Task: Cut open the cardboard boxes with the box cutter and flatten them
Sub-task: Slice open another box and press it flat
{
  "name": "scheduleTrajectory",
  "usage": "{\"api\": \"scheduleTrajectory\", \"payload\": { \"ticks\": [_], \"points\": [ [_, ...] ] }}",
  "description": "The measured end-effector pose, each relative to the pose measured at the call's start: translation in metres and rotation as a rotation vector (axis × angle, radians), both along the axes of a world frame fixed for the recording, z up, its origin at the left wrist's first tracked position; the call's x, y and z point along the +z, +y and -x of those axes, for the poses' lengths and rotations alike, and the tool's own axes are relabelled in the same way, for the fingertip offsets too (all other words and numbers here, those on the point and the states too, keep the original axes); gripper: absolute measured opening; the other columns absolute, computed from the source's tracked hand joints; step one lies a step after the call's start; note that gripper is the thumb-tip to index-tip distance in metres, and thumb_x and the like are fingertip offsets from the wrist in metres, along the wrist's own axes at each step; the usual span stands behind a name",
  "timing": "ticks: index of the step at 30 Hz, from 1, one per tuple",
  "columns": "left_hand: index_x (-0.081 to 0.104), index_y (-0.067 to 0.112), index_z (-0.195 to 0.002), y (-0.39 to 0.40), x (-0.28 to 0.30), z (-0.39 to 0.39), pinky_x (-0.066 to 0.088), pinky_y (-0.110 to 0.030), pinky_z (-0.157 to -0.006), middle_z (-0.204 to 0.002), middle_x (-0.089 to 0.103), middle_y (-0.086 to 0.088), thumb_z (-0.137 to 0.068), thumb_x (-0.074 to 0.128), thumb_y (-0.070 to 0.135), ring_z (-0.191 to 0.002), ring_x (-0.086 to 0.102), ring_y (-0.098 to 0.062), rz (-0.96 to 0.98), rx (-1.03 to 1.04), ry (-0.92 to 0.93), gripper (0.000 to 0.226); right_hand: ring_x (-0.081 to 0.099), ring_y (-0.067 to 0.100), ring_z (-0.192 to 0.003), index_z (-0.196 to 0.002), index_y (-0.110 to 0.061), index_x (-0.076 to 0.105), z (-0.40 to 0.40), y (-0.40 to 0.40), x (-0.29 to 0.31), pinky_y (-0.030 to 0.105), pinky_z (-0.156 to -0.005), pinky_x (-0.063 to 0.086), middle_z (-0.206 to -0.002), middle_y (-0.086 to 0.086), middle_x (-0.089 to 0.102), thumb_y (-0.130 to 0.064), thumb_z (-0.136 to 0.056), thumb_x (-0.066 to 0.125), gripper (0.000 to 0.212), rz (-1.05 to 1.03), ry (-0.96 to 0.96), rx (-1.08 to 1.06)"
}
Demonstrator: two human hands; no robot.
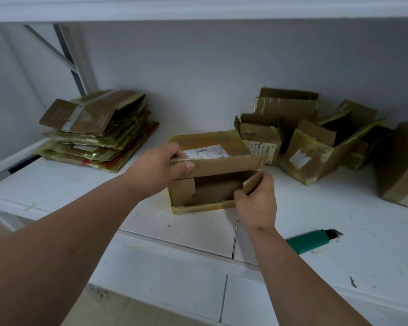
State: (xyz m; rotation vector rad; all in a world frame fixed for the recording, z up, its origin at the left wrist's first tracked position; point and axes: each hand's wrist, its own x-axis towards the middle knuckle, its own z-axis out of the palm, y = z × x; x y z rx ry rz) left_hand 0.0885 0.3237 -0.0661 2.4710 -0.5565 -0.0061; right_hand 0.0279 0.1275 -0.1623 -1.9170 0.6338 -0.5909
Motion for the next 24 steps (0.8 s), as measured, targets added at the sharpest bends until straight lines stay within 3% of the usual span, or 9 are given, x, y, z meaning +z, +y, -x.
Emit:
{"api": "scheduleTrajectory", "payload": {
  "ticks": [6, 11, 15, 18, 21, 24],
  "points": [
    [0.057, 0.024, -0.086, -0.002, -0.002, -0.005, 0.051, -0.042, -0.071, -0.083, 0.062, 0.001, -0.09, 0.063, 0.045, -0.079, 0.058, -0.018, 0.018, 0.0, -0.057, 0.022, 0.06, 0.023, -0.101, -0.138, -0.022, 0.045, 0.011, -0.006, 0.0, 0.037, -0.091, 0.051, -0.106, -0.002, 0.063, -0.007, -0.089, 0.055, 0.053, -0.073, -0.052, 0.025],
    [0.054, 0.024, -0.08, 0.005, -0.004, -0.01, 0.044, -0.032, -0.059, -0.077, 0.06, 0.001, -0.088, 0.066, 0.043, -0.071, 0.055, -0.014, 0.063, 0.044, -0.121, 0.024, 0.061, 0.022, -0.094, -0.135, -0.021, 0.051, 0.016, -0.008, -0.001, 0.033, -0.086, 0.05, -0.1, -0.004, 0.063, -0.003, -0.093, 0.048, 0.046, -0.087, -0.11, 0.003],
    [0.051, 0.02, -0.091, 0.011, -0.004, -0.013, 0.038, -0.03, -0.054, -0.079, 0.056, 0.003, -0.085, 0.07, 0.043, -0.071, 0.052, -0.011, 0.155, 0.16, -0.205, 0.031, 0.06, 0.014, -0.084, -0.136, -0.021, 0.049, 0.017, -0.011, -0.001, 0.036, -0.085, 0.052, -0.095, -0.01, 0.06, -0.006, -0.095, 0.048, 0.044, -0.132, -0.139, -0.023],
    [0.05, 0.021, -0.095, 0.009, -0.003, -0.01, 0.041, -0.032, -0.057, -0.081, 0.055, 0.003, -0.082, 0.073, 0.042, -0.071, 0.051, -0.012, 0.177, 0.157, -0.213, 0.034, 0.06, 0.014, -0.101, -0.14, -0.021, 0.046, 0.015, -0.004, -0.004, 0.028, -0.092, 0.046, -0.11, -0.004, 0.063, -0.015, -0.092, 0.063, 0.051, -0.173, -0.117, 0.012],
    [0.051, 0.025, -0.082, 0.007, -0.005, -0.006, 0.036, -0.027, -0.053, -0.078, 0.056, 0.006, -0.084, 0.072, 0.042, -0.07, 0.05, -0.008, 0.146, 0.118, -0.193, 0.027, 0.058, 0.019, -0.116, -0.144, -0.024, 0.038, 0.013, 0.001, -0.009, 0.033, -0.102, 0.044, -0.125, -0.001, 0.06, -0.027, -0.088, 0.072, 0.065, -0.264, -0.066, 0.004],
    [0.05, 0.026, -0.074, 0.006, -0.005, -0.004, 0.032, -0.024, -0.052, -0.073, 0.055, 0.01, -0.084, 0.072, 0.04, -0.068, 0.049, -0.006, 0.14, 0.1, -0.184, 0.028, 0.055, 0.023, -0.122, -0.147, -0.023, 0.031, 0.008, 0.003, -0.007, 0.033, -0.102, 0.04, -0.135, 0.001, 0.055, -0.039, -0.084, 0.075, 0.078, -0.333, -0.002, -0.001]
  ]
}}
